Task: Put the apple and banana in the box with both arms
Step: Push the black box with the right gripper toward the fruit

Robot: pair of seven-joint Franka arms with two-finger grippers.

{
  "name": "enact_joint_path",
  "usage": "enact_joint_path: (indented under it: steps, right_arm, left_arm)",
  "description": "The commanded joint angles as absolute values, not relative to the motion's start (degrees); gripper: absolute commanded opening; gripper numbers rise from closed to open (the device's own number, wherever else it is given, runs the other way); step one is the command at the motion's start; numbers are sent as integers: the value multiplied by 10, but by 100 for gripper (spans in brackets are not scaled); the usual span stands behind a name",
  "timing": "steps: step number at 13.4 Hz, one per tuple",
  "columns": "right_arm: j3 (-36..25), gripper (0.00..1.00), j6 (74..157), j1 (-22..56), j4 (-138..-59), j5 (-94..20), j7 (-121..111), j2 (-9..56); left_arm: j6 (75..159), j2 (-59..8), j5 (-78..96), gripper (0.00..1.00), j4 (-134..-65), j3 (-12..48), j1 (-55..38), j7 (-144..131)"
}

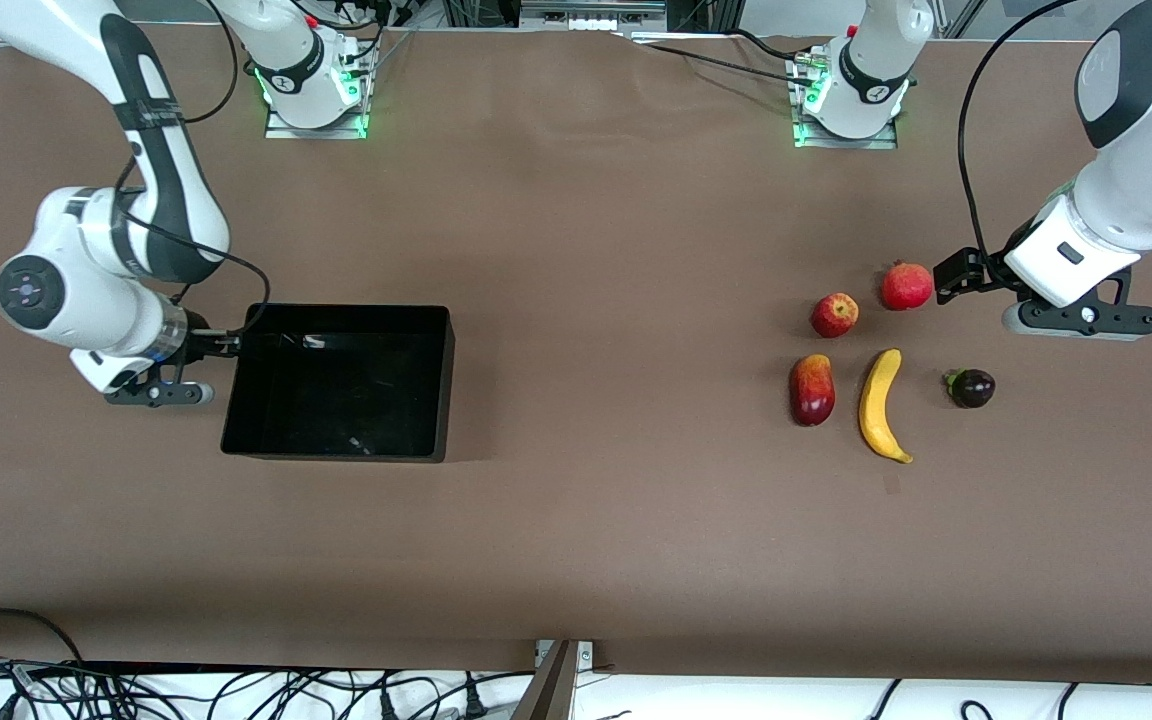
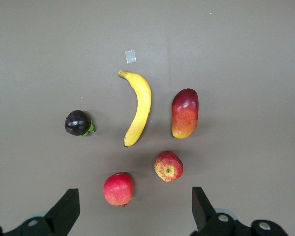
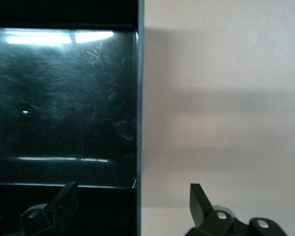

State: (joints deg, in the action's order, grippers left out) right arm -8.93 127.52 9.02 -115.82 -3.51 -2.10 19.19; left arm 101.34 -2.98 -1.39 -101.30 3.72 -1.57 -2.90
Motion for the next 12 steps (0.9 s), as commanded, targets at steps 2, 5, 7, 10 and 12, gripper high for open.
enact_joint_path:
  steps: [2, 5, 7, 10, 12]
  right_arm:
    - [-85, 68, 1323, 83, -1215, -40, -15, 177]
    - [-85, 14, 1323, 82, -1214, -40, -15, 184]
    - [-85, 0, 1320, 83, -1211, -40, -15, 185]
    - [-85, 0, 1315, 83, -1184, -39, -23, 185]
    - [-78, 0, 1281, 90, -1136, -39, -27, 185]
  left_arm:
    - [1016, -29, -27, 100, -1012, 37, -14, -21]
    - [1017, -30, -27, 100, -1009, 36, -7, -21]
    - [1017, -30, -27, 100, -1009, 36, -7, -20]
    - [1017, -30, -27, 100, -1008, 36, -7, -21]
    - [1017, -33, -27, 100, -1008, 35, -6, -20]
